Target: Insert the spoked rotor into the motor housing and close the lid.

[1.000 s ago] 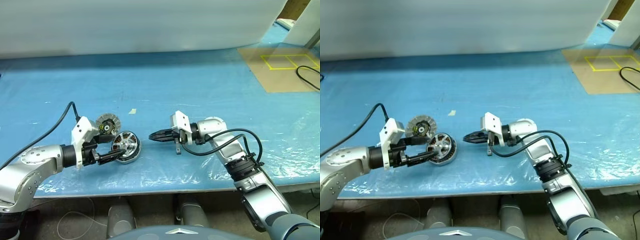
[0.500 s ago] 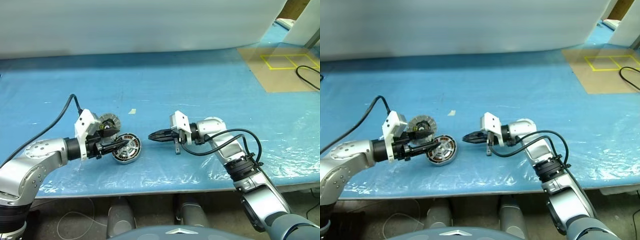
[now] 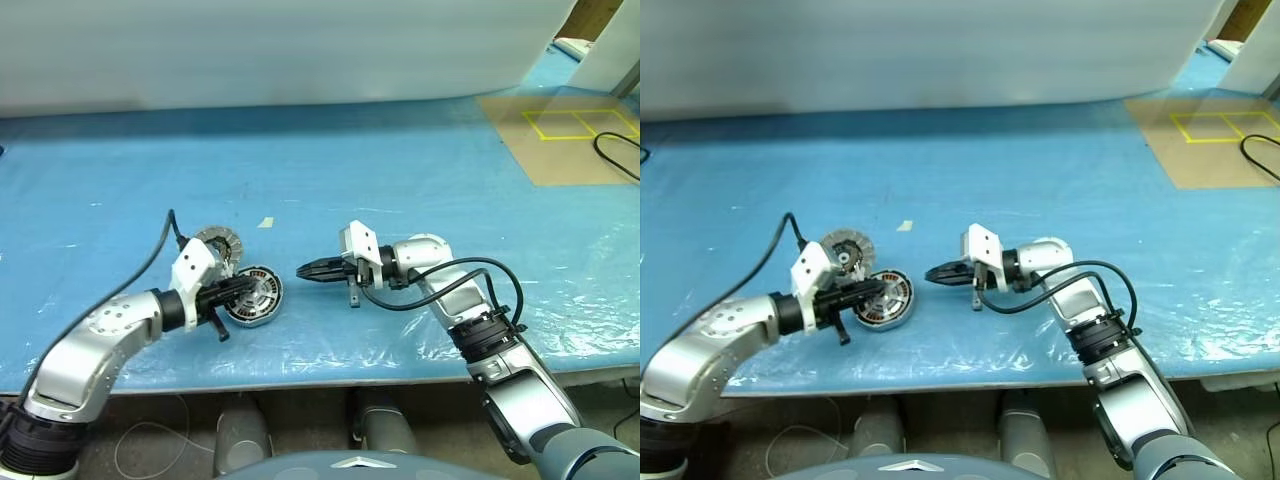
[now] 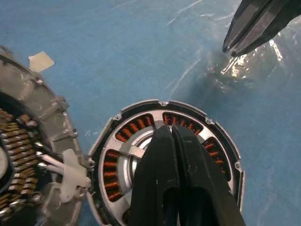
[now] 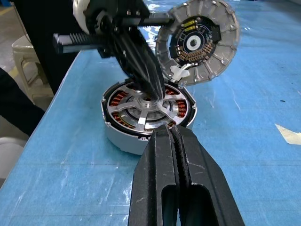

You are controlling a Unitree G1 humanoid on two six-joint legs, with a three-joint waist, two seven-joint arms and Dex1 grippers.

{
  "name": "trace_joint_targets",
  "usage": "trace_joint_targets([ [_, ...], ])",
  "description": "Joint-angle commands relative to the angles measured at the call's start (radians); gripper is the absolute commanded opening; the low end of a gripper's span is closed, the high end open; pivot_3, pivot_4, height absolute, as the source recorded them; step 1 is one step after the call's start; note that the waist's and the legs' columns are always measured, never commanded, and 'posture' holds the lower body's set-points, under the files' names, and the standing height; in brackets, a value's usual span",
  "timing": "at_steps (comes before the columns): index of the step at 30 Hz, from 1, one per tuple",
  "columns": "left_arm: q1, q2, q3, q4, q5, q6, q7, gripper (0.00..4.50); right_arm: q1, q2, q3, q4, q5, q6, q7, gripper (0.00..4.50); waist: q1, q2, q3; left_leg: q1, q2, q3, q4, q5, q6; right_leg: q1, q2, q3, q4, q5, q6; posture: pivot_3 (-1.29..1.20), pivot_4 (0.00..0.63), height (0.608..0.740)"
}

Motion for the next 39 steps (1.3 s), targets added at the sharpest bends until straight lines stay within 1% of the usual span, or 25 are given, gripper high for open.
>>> trace_joint_targets([
  [1, 0.028, -0.028, -0.033, 0.008, 0.034, -0.03, 0.015, 0.05, -0.006, 0.003, -0.005, -0.028, 0.011, -0.013, -0.001, 0.0, 0.0, 0.001, 0.0, 0.0, 0.0, 0.0, 0.0, 0.0, 0.0, 0.0, 0.0, 0.0, 0.0, 0.0, 0.0, 0.0, 0.15, 0.74],
  [4, 0.045, -0.037, -0.047, -0.002, 0.019, -0.006, 0.003, 0.05, -0.006, 0.002, -0.006, -0.029, 0.01, -0.012, -0.002, 0.0, 0.0, 0.001, -0.001, 0.001, 0.0, 0.0, 0.0, 0.0, 0.0, 0.0, 0.0, 0.0, 0.0, 0.0, 0.0, 0.0, 0.15, 0.74],
  [8, 0.055, -0.019, -0.053, 0.0, 0.033, 0.008, -0.001, 0.05, -0.006, 0.002, -0.006, -0.028, 0.009, -0.012, -0.003, 0.0, 0.0, 0.001, -0.001, 0.001, 0.0, 0.0, 0.0, 0.0, 0.0, 0.001, 0.0, 0.0, 0.0, 0.0, 0.0, 0.0, 0.15, 0.74],
  [13, 0.06, -0.032, -0.021, 0.009, 0.031, -0.018, 0.008, 0.05, -0.007, 0.003, -0.005, -0.027, 0.009, -0.012, -0.006, 0.0, -0.002, 0.002, -0.001, 0.002, 0.0, 0.0, 0.0, 0.0, 0.0, 0.001, 0.0, 0.001, 0.0, 0.0, 0.0, 0.0, 0.15, 0.74],
  [16, 0.065, -0.065, 0.03, -0.007, -0.009, -0.043, 0.017, 0.05, -0.01, 0.006, -0.006, -0.024, 0.011, -0.011, -0.007, 0.0, -0.002, 0.002, -0.001, 0.002, 0.0, 0.0, 0.0, 0.0, 0.0, 0.001, 0.0, 0.001, 0.0, 0.0, 0.0, 0.0, 0.15, 0.74],
  [20, 0.079, -0.123, 0.094, -0.054, -0.091, -0.067, 0.016, 0.05, -0.012, 0.008, -0.007, -0.022, 0.013, -0.013, -0.003, 0.0, -0.001, 0.002, -0.001, 0.001, 0.0, 0.0, 0.0, 0.0, 0.0, 0.0, 0.0, 0.001, 0.0, 0.0, 0.0, 0.0, 0.15, 0.74],
  [25, 0.107, -0.149, 0.159, -0.117, -0.174, -0.067, 0.011, 0.05, -0.024, 0.017, -0.009, -0.018, 0.023, -0.007, 0.004, 0.0, -0.002, 0.002, -0.001, 0.001, 0.0, 0.0, 0.0, 0.0, 0.0, 0.0, 0.0, 0.001, -0.001, 0.0, 0.0, 0.0, 0.15, 0.74],
  [30, 0.129, -0.148, 0.216, -0.19, -0.268, -0.046, 0.025, 0.05, -0.047, 0.038, -0.008, 0.003, 0.025, -0.01, 0.013, 0.0, -0.003, 0.002, -0.001, 0.0, 0.0, 0.0, -0.001, 0.0, 0.001, 0.0, 0.0, 0.001, -0.001, 0.0, 0.0, 0.0, 0.15, 0.74],
  [34, 0.114, -0.136, 0.271, -0.235, -0.351, -0.019, 0.07, 0.05, -0.072, 0.058, -0.007, 0.024, 0.036, -0.01, 0.034, 0.0, -0.002, 0.002, -0.001, 0.0, 0.0, 0.0, -0.001, -0.001, 0.001, 0.0, 0.0, 0.001, -0.001, 0.0, 0.0, 0.0, 0.15, 0.74],
  [39, 0.017, -0.095, 0.392, -0.231, -0.485, 0.016, 0.161, 0.05, -0.088, 0.073, 0.004, 0.051, 0.023, -0.027, 0.052, 0.0, -0.002, 0.002, -0.001, 0.0, 0.0, 0.0, -0.001, -0.001, 0.001, 0.0, 0.0, 0.001, -0.001, 0.0, 0.0, 0.0, 0.15, 0.74],
])
